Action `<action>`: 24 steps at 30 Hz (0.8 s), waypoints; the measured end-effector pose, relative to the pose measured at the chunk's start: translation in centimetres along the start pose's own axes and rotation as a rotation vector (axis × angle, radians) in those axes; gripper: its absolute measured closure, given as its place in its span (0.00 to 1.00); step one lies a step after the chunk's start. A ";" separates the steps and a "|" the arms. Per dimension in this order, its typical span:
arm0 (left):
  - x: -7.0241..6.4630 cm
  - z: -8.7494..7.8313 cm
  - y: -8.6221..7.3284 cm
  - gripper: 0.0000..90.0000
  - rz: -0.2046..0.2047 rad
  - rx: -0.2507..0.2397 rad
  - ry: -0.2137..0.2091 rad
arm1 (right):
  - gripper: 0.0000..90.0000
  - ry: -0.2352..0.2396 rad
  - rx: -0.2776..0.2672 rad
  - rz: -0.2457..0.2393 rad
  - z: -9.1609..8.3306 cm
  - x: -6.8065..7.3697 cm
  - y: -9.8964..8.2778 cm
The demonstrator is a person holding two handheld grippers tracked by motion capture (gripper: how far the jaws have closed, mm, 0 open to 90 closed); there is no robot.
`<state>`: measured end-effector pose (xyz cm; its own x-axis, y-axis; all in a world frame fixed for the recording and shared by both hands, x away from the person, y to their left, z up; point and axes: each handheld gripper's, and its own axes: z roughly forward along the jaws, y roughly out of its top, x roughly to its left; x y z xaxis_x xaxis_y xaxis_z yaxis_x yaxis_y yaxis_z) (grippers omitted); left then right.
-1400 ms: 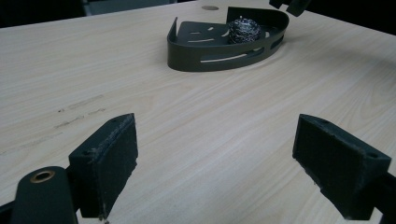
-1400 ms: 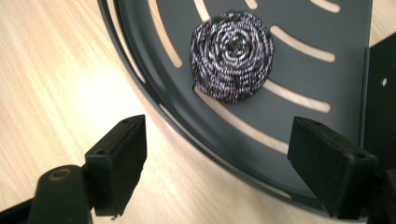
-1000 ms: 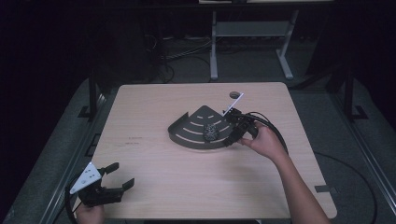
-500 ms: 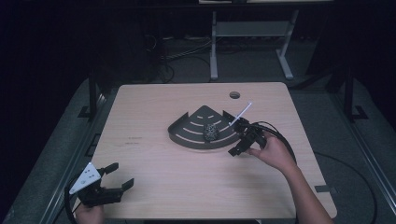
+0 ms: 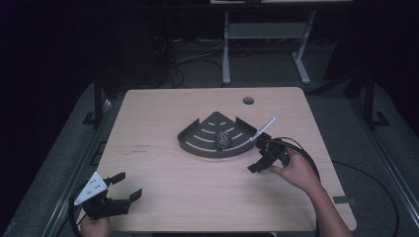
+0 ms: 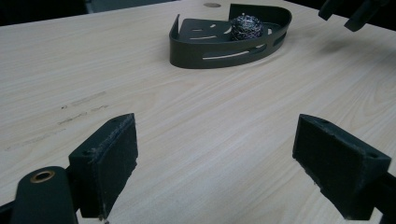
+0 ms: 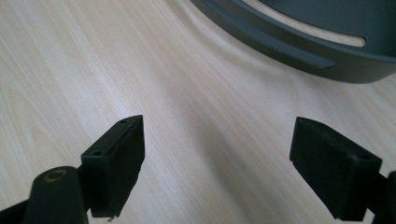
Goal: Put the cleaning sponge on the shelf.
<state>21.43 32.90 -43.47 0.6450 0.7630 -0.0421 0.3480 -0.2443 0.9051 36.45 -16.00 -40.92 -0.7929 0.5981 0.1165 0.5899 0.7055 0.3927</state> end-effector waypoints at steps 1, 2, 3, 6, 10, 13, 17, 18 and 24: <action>0.0 0.0 0.0 0.15 0.000 -0.001 0.000 | 0.19 0.000 -0.003 0.001 0.0 0.0 -0.2; 0.0 0.0 0.0 0.15 0.001 0.000 0.000 | 0.19 0.001 -0.002 0.003 0.1 0.1 -0.4; 0.0 0.0 0.0 0.15 0.001 0.000 0.000 | 0.19 0.000 -0.003 0.003 0.1 0.1 -0.6; -0.1 0.1 0.0 0.15 -0.002 -0.001 -0.001 | 0.19 0.003 -0.008 0.015 0.3 0.2 -1.2; -0.1 0.1 0.0 0.15 0.003 0.004 -0.005 | 0.19 0.010 -0.011 0.022 0.6 0.3 -2.0; -0.1 0.1 0.0 0.15 0.005 0.005 -0.005 | 0.19 0.009 -0.015 0.025 0.6 0.5 -2.5; -0.2 0.1 0.0 0.15 0.002 0.004 -0.005 | 0.19 0.005 -0.018 0.021 0.7 0.7 -3.2; -0.2 0.1 0.0 0.15 0.000 0.003 -0.004 | 0.19 0.007 -0.020 0.026 0.7 0.8 -3.3; -0.2 0.2 0.0 0.15 0.004 0.007 -0.003 | 0.18 -0.002 -0.029 0.026 0.6 1.3 -4.5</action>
<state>21.42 32.67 -43.52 0.6486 0.7601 -0.0402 0.3501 -0.2510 0.9025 32.85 -18.16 -43.13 -0.7773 0.6165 0.1255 0.6054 0.6786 0.4159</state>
